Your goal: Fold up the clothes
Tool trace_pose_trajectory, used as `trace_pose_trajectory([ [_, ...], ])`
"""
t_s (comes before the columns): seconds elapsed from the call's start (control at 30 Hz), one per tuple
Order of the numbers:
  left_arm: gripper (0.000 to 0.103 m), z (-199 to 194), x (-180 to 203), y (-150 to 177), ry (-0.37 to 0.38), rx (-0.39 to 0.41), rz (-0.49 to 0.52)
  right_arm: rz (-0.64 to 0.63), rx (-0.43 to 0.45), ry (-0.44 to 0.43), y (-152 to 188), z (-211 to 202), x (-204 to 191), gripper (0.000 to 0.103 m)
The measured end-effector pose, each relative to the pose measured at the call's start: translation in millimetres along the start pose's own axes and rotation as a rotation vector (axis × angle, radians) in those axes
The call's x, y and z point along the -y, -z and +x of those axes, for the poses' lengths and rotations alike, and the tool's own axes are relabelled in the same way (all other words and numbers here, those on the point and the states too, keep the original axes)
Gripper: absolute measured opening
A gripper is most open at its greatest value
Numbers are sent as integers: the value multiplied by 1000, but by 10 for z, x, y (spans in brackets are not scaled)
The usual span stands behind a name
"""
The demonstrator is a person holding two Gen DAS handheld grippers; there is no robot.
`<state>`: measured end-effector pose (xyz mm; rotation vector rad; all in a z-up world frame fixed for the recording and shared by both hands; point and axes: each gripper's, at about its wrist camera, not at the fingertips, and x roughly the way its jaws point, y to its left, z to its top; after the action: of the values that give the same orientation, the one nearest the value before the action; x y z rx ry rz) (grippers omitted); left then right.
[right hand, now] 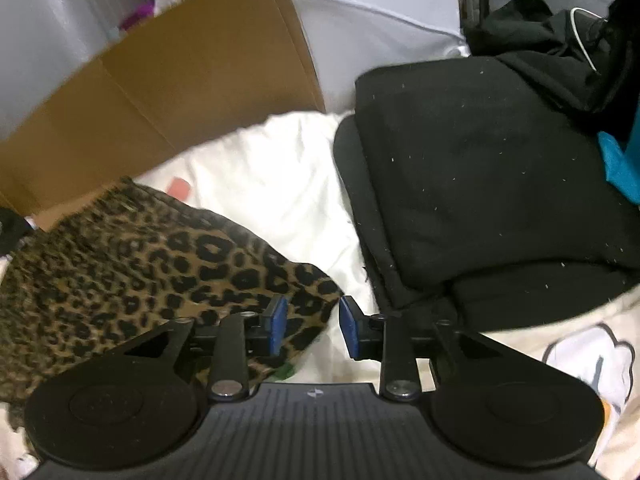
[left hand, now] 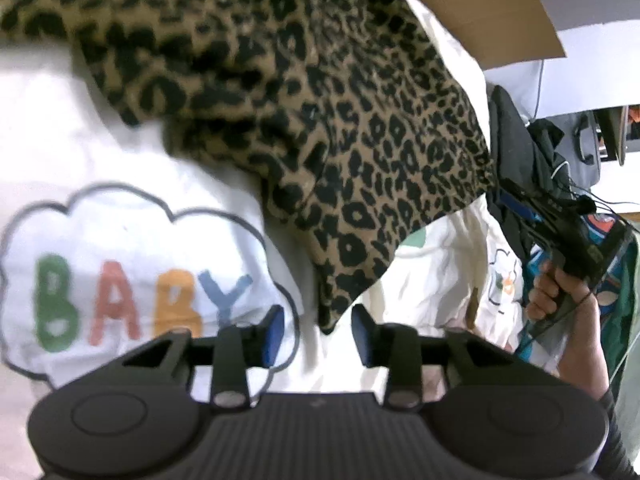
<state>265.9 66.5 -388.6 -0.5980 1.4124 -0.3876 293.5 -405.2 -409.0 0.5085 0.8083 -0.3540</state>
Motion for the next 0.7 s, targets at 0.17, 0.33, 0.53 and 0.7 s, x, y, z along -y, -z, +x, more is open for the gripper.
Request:
trace_pose_trajectory([
  [0.17, 43, -461, -14, -185, -74, 83, 4, 44, 32, -72, 72, -246, -142, 35],
  [0.33, 47, -905, 62, -389, -151, 154, 42, 74, 53, -130, 158, -502, -390, 41],
  [0.53, 51, -1288, 217, -554, -221, 180, 100, 60, 44, -214, 292, -673, -724, 42],
  [0.7, 52, -1559, 348, -666, -287, 183, 139, 73, -9, -299, 443, -743, -962, 42],
])
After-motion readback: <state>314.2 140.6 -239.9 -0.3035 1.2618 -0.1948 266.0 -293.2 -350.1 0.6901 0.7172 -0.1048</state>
